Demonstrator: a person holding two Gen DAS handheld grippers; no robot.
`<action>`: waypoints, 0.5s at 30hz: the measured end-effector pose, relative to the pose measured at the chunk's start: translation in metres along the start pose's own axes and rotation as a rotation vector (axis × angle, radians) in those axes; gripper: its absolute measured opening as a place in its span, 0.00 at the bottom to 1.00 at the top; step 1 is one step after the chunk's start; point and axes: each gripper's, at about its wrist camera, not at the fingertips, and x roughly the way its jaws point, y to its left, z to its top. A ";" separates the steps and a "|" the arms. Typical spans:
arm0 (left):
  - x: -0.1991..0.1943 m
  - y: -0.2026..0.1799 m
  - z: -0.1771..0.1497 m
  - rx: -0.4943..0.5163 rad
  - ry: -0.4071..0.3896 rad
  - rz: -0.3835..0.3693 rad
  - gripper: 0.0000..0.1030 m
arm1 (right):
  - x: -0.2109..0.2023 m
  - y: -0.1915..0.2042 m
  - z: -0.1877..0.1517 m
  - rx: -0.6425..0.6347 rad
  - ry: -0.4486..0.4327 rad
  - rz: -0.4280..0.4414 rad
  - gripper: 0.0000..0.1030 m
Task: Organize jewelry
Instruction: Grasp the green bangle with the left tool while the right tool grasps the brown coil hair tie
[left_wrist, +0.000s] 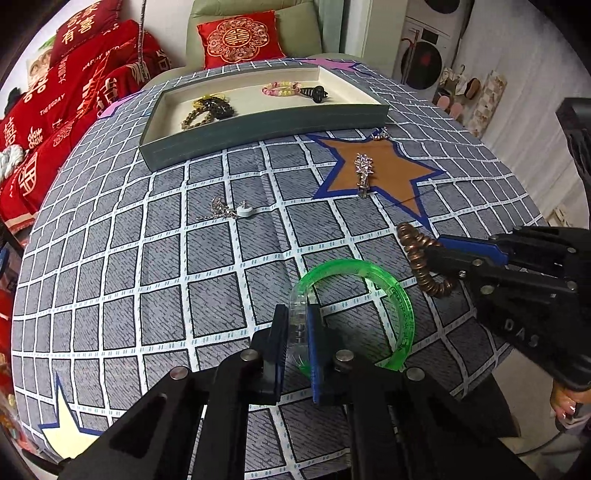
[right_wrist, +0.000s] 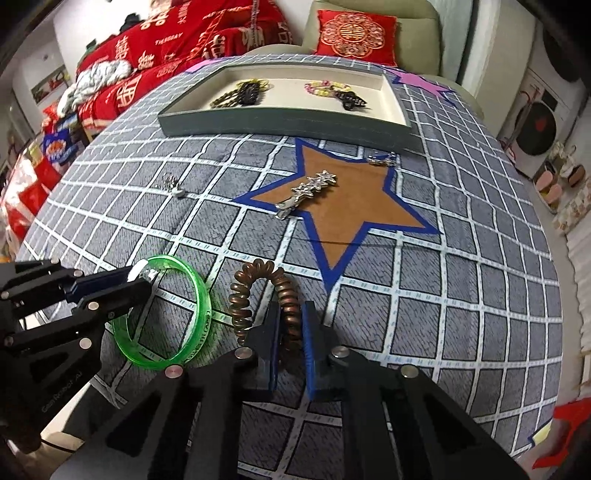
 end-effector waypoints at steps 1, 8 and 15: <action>-0.001 0.001 0.000 -0.003 -0.004 0.000 0.18 | -0.002 -0.003 -0.001 0.014 -0.006 0.007 0.12; -0.015 0.006 0.007 -0.016 -0.047 0.002 0.18 | -0.013 -0.017 0.000 0.074 -0.029 0.039 0.12; -0.031 0.017 0.026 -0.038 -0.101 0.000 0.18 | -0.026 -0.028 0.015 0.112 -0.061 0.070 0.12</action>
